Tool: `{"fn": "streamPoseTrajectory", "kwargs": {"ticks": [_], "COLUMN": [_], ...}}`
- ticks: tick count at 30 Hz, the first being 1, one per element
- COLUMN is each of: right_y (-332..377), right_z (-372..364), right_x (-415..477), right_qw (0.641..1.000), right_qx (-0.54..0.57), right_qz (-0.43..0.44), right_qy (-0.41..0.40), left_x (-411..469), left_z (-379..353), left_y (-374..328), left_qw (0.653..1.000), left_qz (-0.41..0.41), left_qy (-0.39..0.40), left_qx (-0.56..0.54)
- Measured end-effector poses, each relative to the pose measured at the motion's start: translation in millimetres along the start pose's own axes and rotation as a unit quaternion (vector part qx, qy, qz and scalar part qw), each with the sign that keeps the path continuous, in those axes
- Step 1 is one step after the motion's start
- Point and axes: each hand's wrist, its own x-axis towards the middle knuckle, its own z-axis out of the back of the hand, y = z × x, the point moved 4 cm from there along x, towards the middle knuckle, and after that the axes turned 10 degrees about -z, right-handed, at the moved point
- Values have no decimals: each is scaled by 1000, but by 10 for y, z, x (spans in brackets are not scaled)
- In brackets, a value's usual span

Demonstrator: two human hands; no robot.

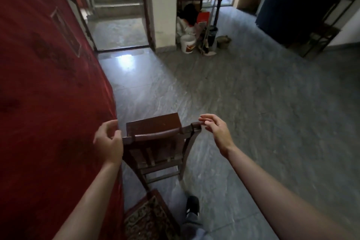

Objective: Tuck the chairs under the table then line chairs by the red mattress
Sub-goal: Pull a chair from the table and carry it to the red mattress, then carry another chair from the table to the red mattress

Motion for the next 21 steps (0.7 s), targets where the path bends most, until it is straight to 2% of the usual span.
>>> {"fn": "streamPoseTrajectory", "kwargs": {"ticks": [1,3,5,7,12,17,21], "right_y": [82,277,519,749,1151,1091,684], "right_z": [100,297,608,1030,2372,4024,5394], "right_x": [-86,-239,-388,-545,-1176,-2338,-3584], "right_qw": [1000,999,997,992,971,936,889], "right_qx": [11,30,50,70,110,137,141], "right_qz": [3,16,48,80,157,206,211], "right_qy": [-6,-16,-35,-66,-141,-251,-382], "left_x": [6,-3,-83,-242,-871,-2035,-3665], "left_z": [-64,-280,-588,-909,-1833,-2866,-3589], "left_y": [-183,-600,-1073,-1495,-2538,-3779,-4833], "left_qw": [999,989,960,931,857,776,695], "left_qz": [-33,-74,-72,-60,-51,-61,-70], "left_qy": [11,85,178,234,359,474,572], "left_qx": [-9,-95,-203,-275,-367,-411,-430]}}
